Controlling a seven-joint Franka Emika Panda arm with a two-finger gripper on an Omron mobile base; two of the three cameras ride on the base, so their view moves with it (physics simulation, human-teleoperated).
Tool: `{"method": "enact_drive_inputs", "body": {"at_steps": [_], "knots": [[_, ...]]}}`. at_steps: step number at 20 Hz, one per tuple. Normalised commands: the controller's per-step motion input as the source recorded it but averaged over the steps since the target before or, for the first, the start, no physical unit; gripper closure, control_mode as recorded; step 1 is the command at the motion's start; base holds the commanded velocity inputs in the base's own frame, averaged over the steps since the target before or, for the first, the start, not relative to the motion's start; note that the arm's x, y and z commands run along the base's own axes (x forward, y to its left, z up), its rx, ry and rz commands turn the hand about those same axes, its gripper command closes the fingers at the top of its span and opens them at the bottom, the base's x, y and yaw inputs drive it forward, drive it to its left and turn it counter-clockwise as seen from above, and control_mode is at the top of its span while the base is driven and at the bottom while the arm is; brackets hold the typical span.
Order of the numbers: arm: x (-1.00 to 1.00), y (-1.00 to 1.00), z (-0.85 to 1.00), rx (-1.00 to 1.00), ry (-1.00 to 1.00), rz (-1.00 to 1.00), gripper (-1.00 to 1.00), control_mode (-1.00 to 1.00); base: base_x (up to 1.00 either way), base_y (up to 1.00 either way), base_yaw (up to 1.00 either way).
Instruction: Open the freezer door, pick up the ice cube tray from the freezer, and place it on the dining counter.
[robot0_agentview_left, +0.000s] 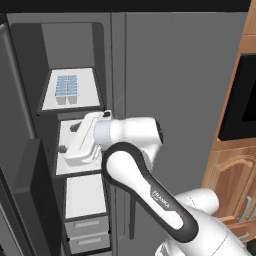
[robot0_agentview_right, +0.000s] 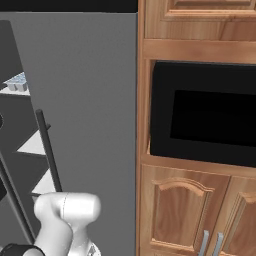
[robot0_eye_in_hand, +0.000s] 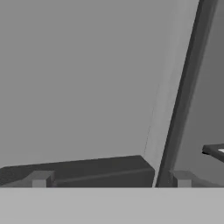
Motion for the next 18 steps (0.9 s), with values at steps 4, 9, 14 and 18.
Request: {"method": "enact_drive_inputs", "body": {"at_steps": [4, 9, 14, 18], "knots": [[-0.01, -0.62, 0.09, -0.05, 0.08, -0.25, -1.00, -1.00, 0.00, 0.00, 0.00], [-0.05, -0.51, 0.10, -0.07, 0.14, -0.25, -1.00, -1.00, 0.00, 0.00, 0.00], [-0.08, -0.44, 0.17, -0.05, 0.20, -0.25, -1.00, -1.00, 0.00, 0.00, 0.00], [-0.10, -0.36, 0.13, -0.07, 0.21, -0.27, -1.00, -1.00, 0.00, 0.00, 0.00]]}}
